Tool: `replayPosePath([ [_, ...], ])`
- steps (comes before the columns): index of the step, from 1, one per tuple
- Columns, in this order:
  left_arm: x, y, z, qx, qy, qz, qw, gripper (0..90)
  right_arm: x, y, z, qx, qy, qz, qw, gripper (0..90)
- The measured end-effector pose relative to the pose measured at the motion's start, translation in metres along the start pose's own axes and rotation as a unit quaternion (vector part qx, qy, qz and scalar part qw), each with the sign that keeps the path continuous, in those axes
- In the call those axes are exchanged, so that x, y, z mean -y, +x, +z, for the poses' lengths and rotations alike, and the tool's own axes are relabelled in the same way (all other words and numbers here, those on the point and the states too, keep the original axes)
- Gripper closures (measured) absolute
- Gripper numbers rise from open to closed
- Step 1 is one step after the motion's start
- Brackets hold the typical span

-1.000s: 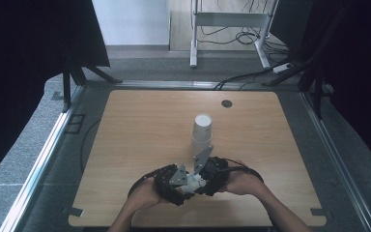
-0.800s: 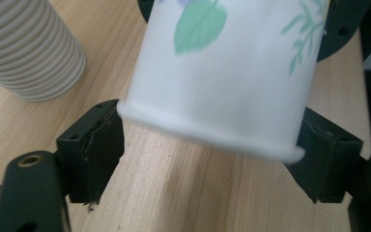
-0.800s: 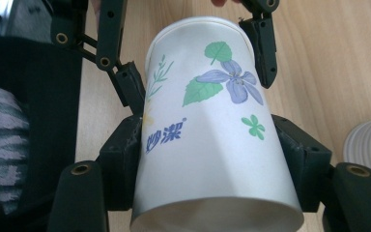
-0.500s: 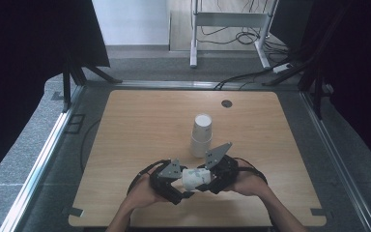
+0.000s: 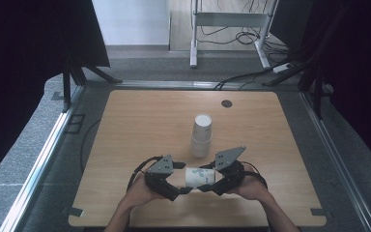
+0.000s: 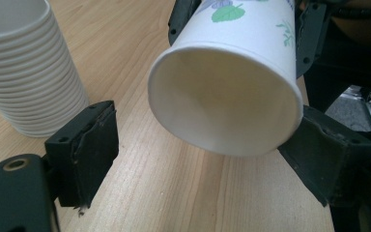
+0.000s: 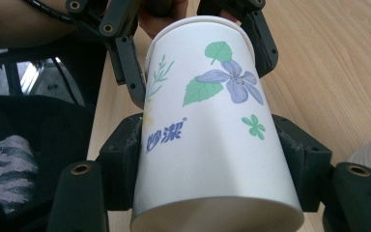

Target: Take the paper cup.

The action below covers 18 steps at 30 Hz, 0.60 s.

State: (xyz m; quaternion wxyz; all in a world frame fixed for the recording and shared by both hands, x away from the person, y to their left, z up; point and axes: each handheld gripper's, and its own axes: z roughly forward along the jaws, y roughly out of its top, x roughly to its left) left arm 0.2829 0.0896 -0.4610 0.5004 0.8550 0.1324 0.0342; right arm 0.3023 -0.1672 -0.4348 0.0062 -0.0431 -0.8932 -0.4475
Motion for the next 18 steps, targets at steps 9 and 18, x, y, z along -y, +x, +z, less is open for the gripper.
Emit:
replayPosePath([
  [9, 0.004, 0.001, 0.002, 0.021, -0.022, 0.003, 0.9995, 18.5, 0.009, 0.001, 0.003, -0.004, -0.029, -0.003, 0.9996, 35.6],
  [18, 0.006, 0.000, 0.003, 0.034, -0.031, 0.008, 0.9989, 22.1, 0.013, 0.001, 0.004, -0.011, -0.044, -0.004, 0.9989, 35.6],
])
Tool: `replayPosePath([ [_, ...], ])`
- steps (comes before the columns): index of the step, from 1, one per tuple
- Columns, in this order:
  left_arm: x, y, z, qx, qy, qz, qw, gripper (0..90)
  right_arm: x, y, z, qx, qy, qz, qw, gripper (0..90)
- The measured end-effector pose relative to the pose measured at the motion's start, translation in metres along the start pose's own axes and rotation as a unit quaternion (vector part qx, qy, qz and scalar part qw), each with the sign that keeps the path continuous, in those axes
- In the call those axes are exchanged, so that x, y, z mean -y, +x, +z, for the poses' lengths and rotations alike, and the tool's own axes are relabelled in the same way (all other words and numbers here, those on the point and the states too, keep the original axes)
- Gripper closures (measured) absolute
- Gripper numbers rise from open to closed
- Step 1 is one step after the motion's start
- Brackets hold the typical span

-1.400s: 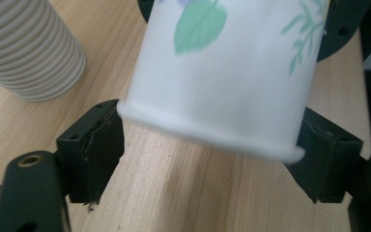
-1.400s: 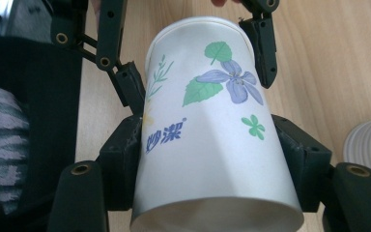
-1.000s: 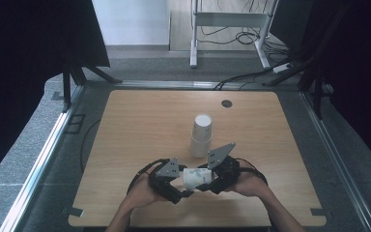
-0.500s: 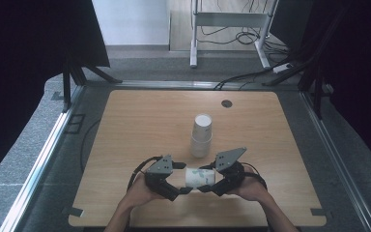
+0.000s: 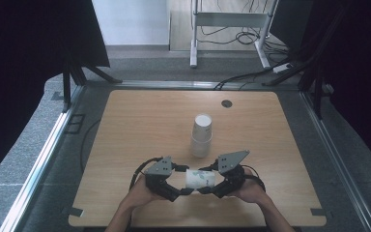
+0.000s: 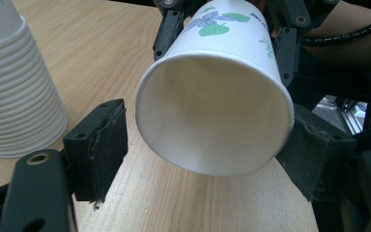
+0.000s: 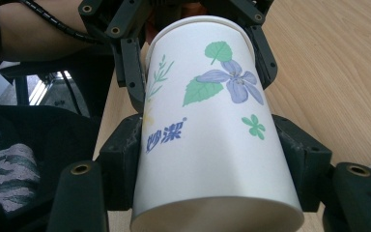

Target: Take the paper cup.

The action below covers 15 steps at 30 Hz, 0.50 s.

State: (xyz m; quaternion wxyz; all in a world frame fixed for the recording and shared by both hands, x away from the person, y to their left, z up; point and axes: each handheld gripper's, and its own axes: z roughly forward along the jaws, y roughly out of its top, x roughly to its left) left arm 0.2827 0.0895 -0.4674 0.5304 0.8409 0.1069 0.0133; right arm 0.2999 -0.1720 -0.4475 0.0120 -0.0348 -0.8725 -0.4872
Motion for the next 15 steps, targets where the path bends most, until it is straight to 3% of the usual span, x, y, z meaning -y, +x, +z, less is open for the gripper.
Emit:
replayPosePath([
  [15, 0.0006, -0.0034, 0.0018, -0.006, 0.004, 0.018, 0.9998, 31.2, 0.0029, -0.0022, 0.0009, -0.004, 0.006, 0.003, 1.0000, 36.2],
])
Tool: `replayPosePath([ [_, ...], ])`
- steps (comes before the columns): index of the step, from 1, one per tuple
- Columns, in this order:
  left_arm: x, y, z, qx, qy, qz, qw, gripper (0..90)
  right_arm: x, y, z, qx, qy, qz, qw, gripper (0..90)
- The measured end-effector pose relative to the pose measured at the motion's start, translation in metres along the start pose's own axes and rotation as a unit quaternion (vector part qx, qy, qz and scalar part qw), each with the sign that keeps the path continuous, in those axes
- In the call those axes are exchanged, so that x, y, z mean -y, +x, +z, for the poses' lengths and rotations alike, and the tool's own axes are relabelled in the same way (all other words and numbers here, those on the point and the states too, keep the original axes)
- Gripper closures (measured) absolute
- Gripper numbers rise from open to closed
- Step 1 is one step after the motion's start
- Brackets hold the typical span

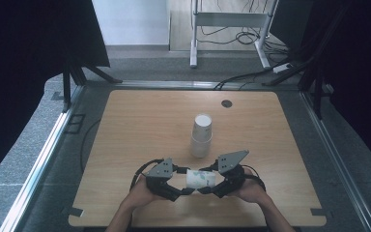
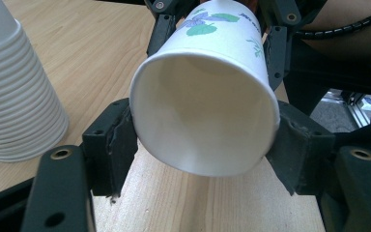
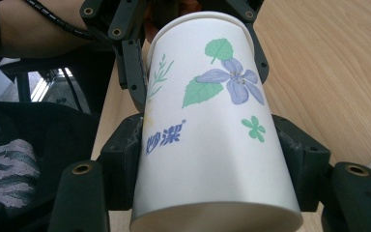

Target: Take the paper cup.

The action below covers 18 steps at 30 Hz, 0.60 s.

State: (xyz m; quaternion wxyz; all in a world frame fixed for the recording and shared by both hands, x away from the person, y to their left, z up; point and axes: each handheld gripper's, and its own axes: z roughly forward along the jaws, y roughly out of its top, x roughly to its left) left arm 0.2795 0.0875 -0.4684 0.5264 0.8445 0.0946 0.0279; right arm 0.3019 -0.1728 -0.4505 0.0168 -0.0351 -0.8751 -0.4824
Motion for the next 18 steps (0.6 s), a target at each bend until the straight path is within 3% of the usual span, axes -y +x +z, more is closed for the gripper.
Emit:
replayPosePath([
  [18, -0.0046, -0.0013, -0.0023, -0.001, 0.007, 0.004, 1.0000, 35.2, -0.0020, -0.0020, -0.0004, -0.003, 0.012, 0.010, 0.9999, 34.0],
])
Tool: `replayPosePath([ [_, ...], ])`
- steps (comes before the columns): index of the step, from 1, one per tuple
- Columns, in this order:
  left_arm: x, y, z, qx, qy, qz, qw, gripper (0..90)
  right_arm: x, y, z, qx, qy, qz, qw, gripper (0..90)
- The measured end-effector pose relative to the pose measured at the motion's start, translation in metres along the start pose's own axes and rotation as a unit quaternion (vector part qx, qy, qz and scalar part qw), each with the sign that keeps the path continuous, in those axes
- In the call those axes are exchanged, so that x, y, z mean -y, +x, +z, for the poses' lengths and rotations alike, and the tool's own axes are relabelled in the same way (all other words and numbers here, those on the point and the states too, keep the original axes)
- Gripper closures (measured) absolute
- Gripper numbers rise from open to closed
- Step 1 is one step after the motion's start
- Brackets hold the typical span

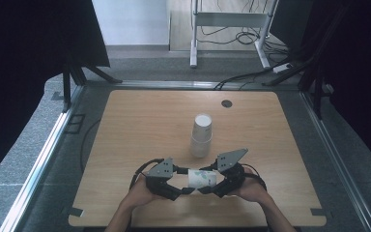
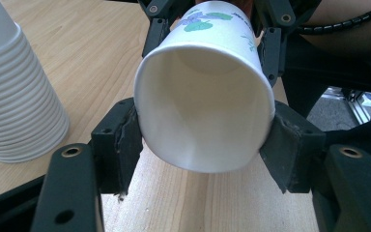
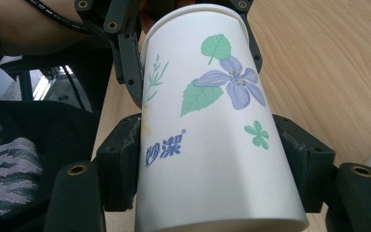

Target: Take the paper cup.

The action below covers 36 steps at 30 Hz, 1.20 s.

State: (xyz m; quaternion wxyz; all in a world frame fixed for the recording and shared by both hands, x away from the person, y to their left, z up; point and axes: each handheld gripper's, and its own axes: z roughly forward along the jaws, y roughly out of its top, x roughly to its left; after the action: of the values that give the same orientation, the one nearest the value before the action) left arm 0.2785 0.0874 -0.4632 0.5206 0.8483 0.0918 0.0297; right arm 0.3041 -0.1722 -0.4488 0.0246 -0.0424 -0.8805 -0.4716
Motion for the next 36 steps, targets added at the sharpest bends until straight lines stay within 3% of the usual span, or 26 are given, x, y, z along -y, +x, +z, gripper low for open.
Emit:
replayPosePath([
  [13, -0.001, 0.000, 0.000, -0.002, 0.006, 0.000, 1.0000, 36.8, 0.001, 0.000, 0.000, 0.004, 0.002, -0.002, 1.0000, 32.4],
  [26, -0.006, 0.000, -0.003, 0.000, 0.027, 0.002, 0.9996, 36.9, 0.003, -0.001, 0.000, 0.016, 0.019, 0.002, 0.9997, 22.8],
  [31, -0.011, 0.001, -0.004, 0.000, 0.057, 0.007, 0.9983, 36.9, 0.000, 0.000, -0.003, 0.027, 0.031, 0.001, 0.9992, 16.7],
  [36, -0.023, 0.001, -0.003, -0.004, 0.100, 0.021, 0.9947, 36.8, -0.003, 0.002, -0.004, 0.035, 0.063, -0.006, 0.9974, 14.4],
])
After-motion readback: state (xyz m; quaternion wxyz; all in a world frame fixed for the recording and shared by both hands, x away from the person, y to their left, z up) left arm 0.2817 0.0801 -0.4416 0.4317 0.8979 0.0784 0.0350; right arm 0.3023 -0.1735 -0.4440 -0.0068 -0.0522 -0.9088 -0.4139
